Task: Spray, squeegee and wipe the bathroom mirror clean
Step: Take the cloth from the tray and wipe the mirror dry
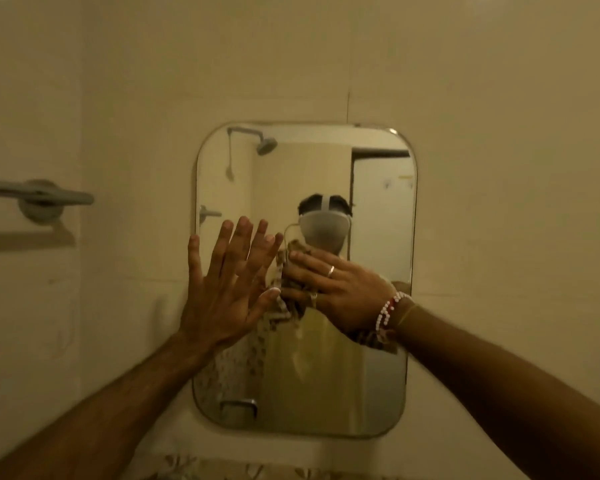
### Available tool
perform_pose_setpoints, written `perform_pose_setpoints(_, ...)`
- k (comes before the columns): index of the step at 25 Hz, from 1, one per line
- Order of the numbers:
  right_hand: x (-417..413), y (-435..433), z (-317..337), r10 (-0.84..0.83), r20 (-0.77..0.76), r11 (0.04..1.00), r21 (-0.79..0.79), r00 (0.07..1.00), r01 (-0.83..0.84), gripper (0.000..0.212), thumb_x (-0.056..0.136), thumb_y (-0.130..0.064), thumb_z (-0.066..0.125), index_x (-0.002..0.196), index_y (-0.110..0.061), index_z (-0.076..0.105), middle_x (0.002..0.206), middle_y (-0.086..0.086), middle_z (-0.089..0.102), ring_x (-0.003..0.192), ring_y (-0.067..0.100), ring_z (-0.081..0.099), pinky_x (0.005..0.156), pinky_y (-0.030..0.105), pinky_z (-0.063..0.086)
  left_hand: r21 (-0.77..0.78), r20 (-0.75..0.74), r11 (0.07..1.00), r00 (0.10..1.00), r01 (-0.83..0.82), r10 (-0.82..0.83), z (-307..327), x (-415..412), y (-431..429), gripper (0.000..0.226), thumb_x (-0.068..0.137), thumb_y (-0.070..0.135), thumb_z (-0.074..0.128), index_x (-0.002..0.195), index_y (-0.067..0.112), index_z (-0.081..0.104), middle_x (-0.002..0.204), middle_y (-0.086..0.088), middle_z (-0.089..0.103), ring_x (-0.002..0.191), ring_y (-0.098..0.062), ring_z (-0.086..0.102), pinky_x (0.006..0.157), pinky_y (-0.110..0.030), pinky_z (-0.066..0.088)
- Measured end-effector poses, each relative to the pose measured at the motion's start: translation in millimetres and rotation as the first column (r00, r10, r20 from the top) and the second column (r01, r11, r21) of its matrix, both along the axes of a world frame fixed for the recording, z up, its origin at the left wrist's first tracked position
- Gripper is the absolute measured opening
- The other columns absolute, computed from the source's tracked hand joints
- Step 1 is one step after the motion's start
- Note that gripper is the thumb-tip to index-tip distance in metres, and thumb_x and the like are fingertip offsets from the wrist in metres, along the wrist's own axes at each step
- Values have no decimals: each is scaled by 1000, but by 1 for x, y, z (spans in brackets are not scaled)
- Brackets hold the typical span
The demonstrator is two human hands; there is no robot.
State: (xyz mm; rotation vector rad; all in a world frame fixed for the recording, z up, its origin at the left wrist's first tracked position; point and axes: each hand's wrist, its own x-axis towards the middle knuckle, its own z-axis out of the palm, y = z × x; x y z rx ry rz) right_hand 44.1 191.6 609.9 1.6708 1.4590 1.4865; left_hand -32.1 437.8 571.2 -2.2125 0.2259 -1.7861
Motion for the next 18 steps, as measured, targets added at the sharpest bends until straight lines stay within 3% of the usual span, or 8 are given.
perform_pose_setpoints(4, 1, 7, 114, -52, 39, 967, 253, 998, 40, 64, 90, -21, 61, 150, -24, 38, 160, 12, 30, 151, 32, 18, 124, 48, 14, 64, 101, 996, 993, -63, 56, 83, 6, 5, 82, 103, 70, 21, 166, 18, 26, 175, -17, 5, 162, -33, 6, 125, -69, 2)
perform_pose_setpoints(7, -1, 15, 167, -91, 35, 941, 330, 995, 75, 65, 90, -29, 67, 149, -26, 39, 158, 10, 34, 149, 31, 25, 122, 43, 13, -19, 101, 997, 992, -74, 76, 131, 15, 21, 82, 102, 72, 13, 168, 22, 19, 176, -12, 1, 163, -31, 3, 125, -65, -2)
perform_pose_setpoints(9, -2, 22, 179, -71, 11, 918, 391, 997, 61, 57, 96, -30, 60, 149, -26, 39, 158, 10, 34, 149, 32, 25, 121, 43, 13, -98, 65, 988, 990, -116, 123, 144, 25, 34, 82, 101, 73, 13, 168, 26, 10, 176, -10, -5, 163, -29, -1, 125, -68, 1)
perform_pose_setpoints(11, -2, 27, 176, -64, 27, 892, 451, 998, 45, 53, 99, -26, 56, 149, -24, 39, 158, 12, 35, 148, 33, 25, 120, 43, 12, -162, 26, 974, 986, -160, 166, 138, 28, 43, 85, 101, 74, 21, 169, 26, 5, 176, -9, -11, 163, -29, -7, 124, -69, 3)
perform_pose_setpoints(14, -5, 33, 148, -79, 44, 895, 443, 996, 51, 57, 97, -23, 58, 150, -22, 37, 159, 13, 32, 149, 34, 22, 121, 45, 13, -118, -48, 962, 969, -246, 242, 90, 26, 46, 92, 98, 77, 28, 168, 25, -1, 175, -11, -15, 161, -33, -15, 123, -70, 1)
perform_pose_setpoints(18, -10, 47, 58, -55, -47, 955, 290, 997, 66, 58, 96, -21, 52, 151, -23, 34, 160, 13, 29, 150, 35, 18, 122, 51, 18, -179, -61, 984, 998, -18, 7, -6, -1, 52, 79, 104, 67, 21, 168, 20, 15, 175, -12, -5, 163, -29, -1, 126, -67, 2)
